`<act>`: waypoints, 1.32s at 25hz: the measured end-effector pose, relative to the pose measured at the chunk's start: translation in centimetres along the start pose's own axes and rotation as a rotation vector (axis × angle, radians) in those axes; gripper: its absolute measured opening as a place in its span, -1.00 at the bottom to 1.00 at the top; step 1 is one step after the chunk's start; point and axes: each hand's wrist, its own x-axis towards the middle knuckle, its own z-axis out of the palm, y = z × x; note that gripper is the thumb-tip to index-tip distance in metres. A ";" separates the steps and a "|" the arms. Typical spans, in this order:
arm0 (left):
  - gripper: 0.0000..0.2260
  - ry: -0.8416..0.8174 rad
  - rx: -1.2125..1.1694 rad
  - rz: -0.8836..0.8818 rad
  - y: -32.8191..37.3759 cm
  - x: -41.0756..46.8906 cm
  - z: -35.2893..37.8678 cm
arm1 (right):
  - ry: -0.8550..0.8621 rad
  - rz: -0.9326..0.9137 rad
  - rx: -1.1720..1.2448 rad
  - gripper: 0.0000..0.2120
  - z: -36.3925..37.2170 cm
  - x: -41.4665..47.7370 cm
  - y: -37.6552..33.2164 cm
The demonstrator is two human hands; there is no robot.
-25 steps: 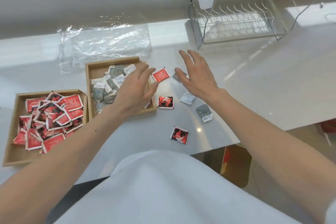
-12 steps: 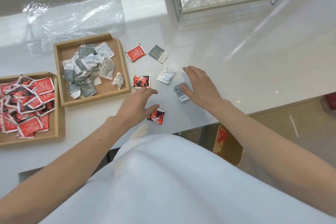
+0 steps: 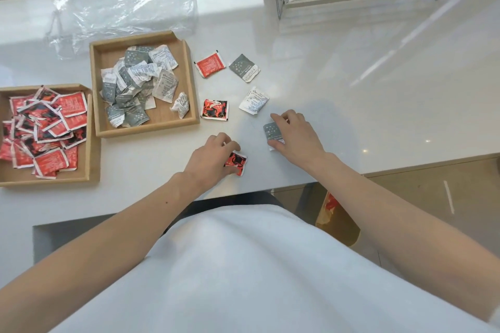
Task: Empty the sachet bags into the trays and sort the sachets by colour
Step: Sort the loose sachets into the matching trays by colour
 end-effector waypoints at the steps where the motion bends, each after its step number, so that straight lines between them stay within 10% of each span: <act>1: -0.59 0.001 0.007 0.004 0.1 0.1 0.0 | 0.000 0.012 -0.012 -0.46 0.0 0.2 -0.1; 19: -0.92 0.098 -0.374 0.085 -4.4 1.3 -3.8 | 0.172 0.289 0.511 -0.89 -2.1 1.2 -6.7; 33: -0.61 0.083 -0.329 0.022 -5.1 6.2 -8.4 | 0.124 0.347 0.591 -0.70 -4.0 5.6 -6.4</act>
